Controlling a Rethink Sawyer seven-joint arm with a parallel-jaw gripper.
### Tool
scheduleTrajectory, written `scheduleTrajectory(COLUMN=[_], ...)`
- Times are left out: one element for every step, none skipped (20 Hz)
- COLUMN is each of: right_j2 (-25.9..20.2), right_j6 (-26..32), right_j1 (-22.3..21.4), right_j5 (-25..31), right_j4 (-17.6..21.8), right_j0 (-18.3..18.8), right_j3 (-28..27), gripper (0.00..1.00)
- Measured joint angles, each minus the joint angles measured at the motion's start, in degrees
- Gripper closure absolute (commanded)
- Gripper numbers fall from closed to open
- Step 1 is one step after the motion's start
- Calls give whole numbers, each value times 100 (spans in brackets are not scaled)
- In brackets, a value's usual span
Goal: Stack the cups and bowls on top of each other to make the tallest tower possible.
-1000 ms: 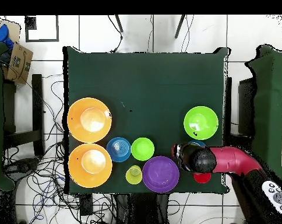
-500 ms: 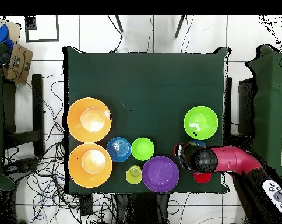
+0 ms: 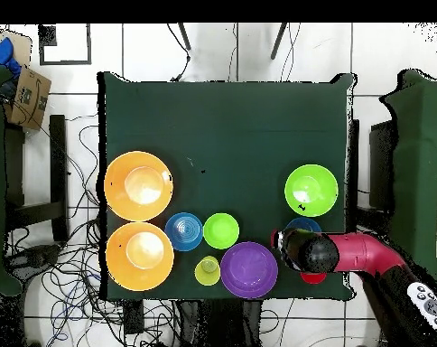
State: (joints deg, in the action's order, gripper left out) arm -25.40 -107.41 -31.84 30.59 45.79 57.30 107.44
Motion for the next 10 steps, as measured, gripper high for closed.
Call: scheduleTrajectory(right_j2=[0, 0, 0, -1, 0, 0, -1, -1, -1, -1], right_j6=[0, 0, 0, 0, 0, 0, 0, 0, 0, 0], right_j1=[22, 42, 70, 86, 103, 135, 155, 169, 199, 211], right_j5=[-5, -18, -46, -68, -92, -133, -155, -172, -216, -237], right_j4=[40, 83, 143, 183, 224, 288, 320, 340, 378, 393], right_j0=[14, 27, 44, 54, 63, 78, 87, 94, 112, 119], right_j3=[-1, 1, -1, -1, -2, -2, -1, -1, -2, -2], gripper=[0, 0, 0, 0, 0, 0, 0, 0, 0, 0])
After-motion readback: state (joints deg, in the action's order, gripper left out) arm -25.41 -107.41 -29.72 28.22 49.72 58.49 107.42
